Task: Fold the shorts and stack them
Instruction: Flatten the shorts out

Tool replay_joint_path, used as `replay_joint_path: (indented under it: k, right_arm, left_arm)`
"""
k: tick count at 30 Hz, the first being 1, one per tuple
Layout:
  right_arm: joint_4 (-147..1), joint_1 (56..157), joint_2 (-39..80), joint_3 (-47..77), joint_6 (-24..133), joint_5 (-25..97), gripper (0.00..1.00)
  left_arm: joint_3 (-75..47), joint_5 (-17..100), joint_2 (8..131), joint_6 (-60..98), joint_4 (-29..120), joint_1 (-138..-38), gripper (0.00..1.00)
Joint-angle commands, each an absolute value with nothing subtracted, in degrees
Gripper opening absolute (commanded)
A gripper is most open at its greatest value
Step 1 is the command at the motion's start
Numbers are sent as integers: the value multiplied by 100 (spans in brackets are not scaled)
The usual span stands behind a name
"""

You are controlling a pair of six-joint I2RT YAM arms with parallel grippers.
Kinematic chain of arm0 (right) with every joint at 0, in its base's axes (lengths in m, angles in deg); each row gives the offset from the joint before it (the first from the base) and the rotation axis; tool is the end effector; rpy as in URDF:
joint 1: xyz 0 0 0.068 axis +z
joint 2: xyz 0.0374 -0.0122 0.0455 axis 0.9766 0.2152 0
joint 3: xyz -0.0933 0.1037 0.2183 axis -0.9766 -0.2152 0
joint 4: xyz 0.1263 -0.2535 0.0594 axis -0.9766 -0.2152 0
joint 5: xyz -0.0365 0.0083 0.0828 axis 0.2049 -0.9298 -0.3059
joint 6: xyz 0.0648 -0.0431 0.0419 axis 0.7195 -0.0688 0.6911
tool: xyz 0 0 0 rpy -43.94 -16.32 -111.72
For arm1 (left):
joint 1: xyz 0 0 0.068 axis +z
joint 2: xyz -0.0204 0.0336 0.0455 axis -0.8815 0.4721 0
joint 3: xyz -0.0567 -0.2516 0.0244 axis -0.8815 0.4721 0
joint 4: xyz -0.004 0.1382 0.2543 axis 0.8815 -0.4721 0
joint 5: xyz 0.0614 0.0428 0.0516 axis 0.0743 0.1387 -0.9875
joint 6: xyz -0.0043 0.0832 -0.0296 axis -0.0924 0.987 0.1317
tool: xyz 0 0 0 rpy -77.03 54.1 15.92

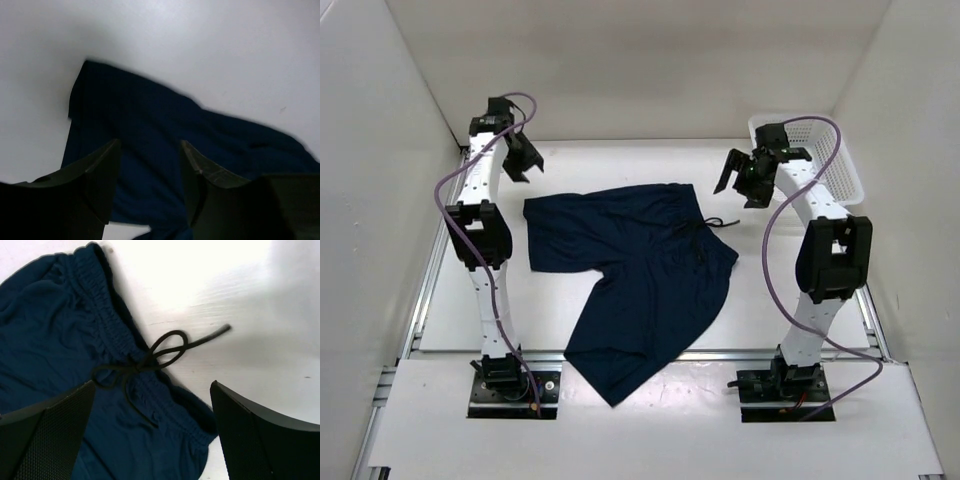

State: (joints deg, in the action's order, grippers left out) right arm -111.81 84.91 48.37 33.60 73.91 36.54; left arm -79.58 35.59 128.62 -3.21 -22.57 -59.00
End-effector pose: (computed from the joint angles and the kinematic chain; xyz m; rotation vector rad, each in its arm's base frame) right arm 0.4667 0.0696 0.2131 0.3650 2.5277 0.3831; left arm 0.5347 0.0231 0.2332 -0.8212 2.5527 -0.2268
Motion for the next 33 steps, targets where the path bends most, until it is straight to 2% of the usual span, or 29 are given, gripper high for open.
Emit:
replay_joint_path:
  k: [1,3,9,13,16,24,28,33]
  right_arm:
    - [-11107,8566,4077,3361,7253,4152,100]
    - [-11107,8566,3831,3035,7252,4091,100]
    - [-10879,8566,2935,1216,7375,3897,93]
    - [-10808,8566,2267,161,7498,3897,92]
    - [-10755,8566,2151,-384,7560,3897,88]
    - [-10194,8513,2511,-939,7736,3449,87]
    - [-9947,8513,3011,-887,7849,3308,78]
    - [-9788,8452,3766,-404,8069,3283,48]
  left_arm:
    - [-7103,3056,11430,-29,-2353,-6174,61]
    - [-5840,3056,10569,-28,-1791,-6174,61]
    - [-3902,3248,9460,-28,-1718,-6472,52]
    - [-2488,3354,9283,-440,-1437,-6473,54]
    - [-2028,3697,9458,-554,-1217,-6525,54]
    - [-2263,3688,10697,-617,-1111,-6473,54]
    - [-2755,3741,11242,-617,-1111,-6403,52]
    - [-3755,3864,11927,-555,-1321,-6227,50]
